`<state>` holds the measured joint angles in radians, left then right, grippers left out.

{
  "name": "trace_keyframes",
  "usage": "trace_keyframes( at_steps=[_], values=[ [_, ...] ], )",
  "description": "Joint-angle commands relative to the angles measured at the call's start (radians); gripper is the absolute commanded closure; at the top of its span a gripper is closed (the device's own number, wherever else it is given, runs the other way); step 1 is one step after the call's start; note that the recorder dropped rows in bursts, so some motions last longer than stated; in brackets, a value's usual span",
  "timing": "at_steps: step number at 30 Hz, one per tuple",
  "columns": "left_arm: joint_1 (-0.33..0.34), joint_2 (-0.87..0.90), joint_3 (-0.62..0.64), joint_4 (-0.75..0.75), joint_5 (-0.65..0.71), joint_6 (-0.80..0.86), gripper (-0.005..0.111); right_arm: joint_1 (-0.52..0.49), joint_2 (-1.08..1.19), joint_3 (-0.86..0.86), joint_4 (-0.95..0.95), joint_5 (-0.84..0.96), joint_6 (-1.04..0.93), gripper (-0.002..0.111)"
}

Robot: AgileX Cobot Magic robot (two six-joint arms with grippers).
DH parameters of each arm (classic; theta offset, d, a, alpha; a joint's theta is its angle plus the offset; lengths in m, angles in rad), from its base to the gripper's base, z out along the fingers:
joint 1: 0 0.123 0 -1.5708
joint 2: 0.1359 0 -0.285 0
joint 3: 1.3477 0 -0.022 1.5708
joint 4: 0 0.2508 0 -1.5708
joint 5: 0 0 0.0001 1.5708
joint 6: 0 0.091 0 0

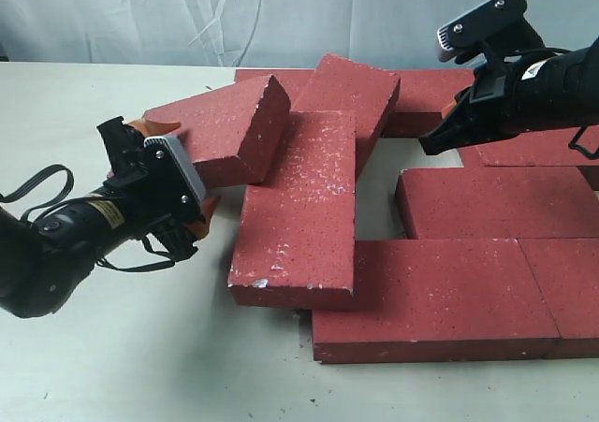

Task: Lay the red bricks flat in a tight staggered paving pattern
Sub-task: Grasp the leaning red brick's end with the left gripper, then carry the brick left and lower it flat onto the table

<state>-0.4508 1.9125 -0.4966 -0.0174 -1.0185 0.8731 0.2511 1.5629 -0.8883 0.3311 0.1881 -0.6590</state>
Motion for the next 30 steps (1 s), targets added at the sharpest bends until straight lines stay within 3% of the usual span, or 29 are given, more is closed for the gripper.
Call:
trace_keyframes(
  at_steps=[1,6,9,10,13,15,20,24,28,30],
  values=[
    [0.0,0.019,-0.034,-0.058,-0.021,0.001,0.019,-0.001,-0.001,-0.004,0.01,-0.018,0.0,0.109],
    [0.0,0.02,-0.053,-0.042,-0.007,-0.001,0.02,-0.001,-0.001,-0.004,0.01,-0.024,0.0,0.109],
    [0.0,0.02,-0.053,-0.042,-0.006,-0.001,0.03,-0.001,-0.001,-0.004,0.01,-0.026,0.0,0.109],
    [0.0,0.02,-0.053,-0.042,-0.006,0.001,0.037,-0.001,-0.001,-0.004,0.01,-0.026,0.0,0.109],
    [0.0,0.02,-0.053,-0.047,-0.006,0.001,0.086,-0.001,-0.001,-0.004,0.01,-0.026,0.0,0.109],
    [0.0,0.008,-0.053,-0.098,-0.017,0.054,0.106,-0.001,-0.001,-0.004,0.01,-0.028,0.0,0.109],
    [0.0,-0.132,-0.053,-0.468,-0.137,0.325,0.107,-0.001,-0.001,-0.004,0.01,-0.042,0.0,0.109],
    [0.0,-0.217,-0.053,-0.517,0.096,0.801,0.107,-0.001,-0.001,-0.004,0.01,-0.044,0.0,0.109],
    [0.001,-0.219,-0.053,-0.741,0.164,0.857,0.107,-0.001,-0.001,-0.004,0.012,-0.046,0.0,0.109],
    [0.003,-0.219,-0.053,-0.751,0.243,0.857,0.107,-0.001,-0.001,-0.004,0.012,-0.046,0.0,0.109]
  ],
)
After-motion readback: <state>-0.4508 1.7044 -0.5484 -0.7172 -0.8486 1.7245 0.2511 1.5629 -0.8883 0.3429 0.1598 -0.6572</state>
